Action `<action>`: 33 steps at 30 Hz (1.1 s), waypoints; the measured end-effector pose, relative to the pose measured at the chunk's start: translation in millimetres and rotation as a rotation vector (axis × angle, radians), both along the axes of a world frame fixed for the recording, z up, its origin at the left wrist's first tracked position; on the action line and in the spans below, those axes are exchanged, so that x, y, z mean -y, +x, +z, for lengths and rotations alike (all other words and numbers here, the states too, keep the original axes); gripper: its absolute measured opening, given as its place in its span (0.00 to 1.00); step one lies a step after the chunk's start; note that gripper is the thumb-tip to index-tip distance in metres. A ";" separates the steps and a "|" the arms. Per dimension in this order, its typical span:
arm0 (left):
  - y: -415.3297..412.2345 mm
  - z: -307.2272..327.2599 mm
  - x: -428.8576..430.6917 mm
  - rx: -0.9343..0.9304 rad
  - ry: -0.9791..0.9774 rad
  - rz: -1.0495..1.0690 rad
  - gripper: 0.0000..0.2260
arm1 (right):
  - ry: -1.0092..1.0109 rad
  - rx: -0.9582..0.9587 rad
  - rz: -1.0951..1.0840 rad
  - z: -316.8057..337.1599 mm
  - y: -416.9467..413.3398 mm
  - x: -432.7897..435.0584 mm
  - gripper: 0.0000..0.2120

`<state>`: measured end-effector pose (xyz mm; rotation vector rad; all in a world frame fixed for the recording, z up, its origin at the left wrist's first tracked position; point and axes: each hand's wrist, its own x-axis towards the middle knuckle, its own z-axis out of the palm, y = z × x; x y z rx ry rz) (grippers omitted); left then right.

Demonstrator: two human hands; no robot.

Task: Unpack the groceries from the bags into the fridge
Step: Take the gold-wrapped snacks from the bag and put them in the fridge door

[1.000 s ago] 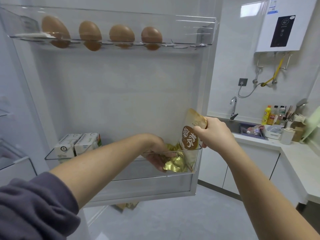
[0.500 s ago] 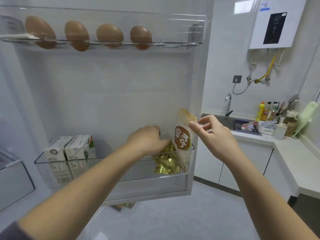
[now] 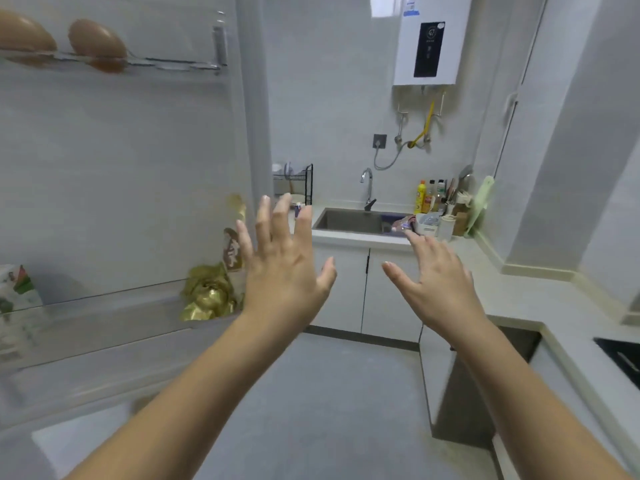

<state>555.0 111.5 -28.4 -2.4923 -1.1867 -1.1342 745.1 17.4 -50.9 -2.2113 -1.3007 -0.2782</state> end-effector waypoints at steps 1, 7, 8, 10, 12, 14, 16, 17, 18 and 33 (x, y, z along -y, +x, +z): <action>16.6 -4.8 10.8 -0.019 -0.022 -0.030 0.33 | -0.016 0.017 -0.037 -3.5 12.0 16.1 0.35; 120.1 -45.8 94.7 -0.183 -0.152 -0.246 0.34 | -0.141 -0.001 -0.258 -33.1 79.7 126.3 0.36; 136.4 -53.8 111.0 -0.207 -0.172 -0.288 0.34 | -0.158 -0.021 -0.294 -39.9 89.6 147.2 0.35; 168.1 -70.8 144.9 -0.254 -0.196 -0.366 0.33 | -0.186 -0.068 -0.364 -54.1 107.1 191.4 0.35; 195.8 -87.4 177.4 -0.287 -0.204 -0.445 0.32 | -0.223 -0.121 -0.428 -67.6 119.8 235.0 0.35; 222.1 -103.1 210.4 -0.313 -0.213 -0.541 0.32 | -0.270 -0.174 -0.495 -80.5 129.0 279.0 0.35; 246.2 -117.2 243.1 -0.341 -0.231 -0.636 0.32 | -0.312 -0.227 -0.568 -90.9 135.3 321.6 0.34; 256.6 -123.5 258.5 -0.359 -0.238 -0.679 0.32 | -0.325 -0.248 -0.604 -95.0 137.3 341.0 0.34; 266.8 -129.5 274.3 -0.380 -0.242 -0.724 0.32 | -0.335 -0.264 -0.643 -98.4 139.1 359.9 0.34; 379.5 -162.1 457.5 -0.651 -0.138 -1.795 0.08 | -0.391 -0.602 -1.174 -108.1 132.0 545.8 0.06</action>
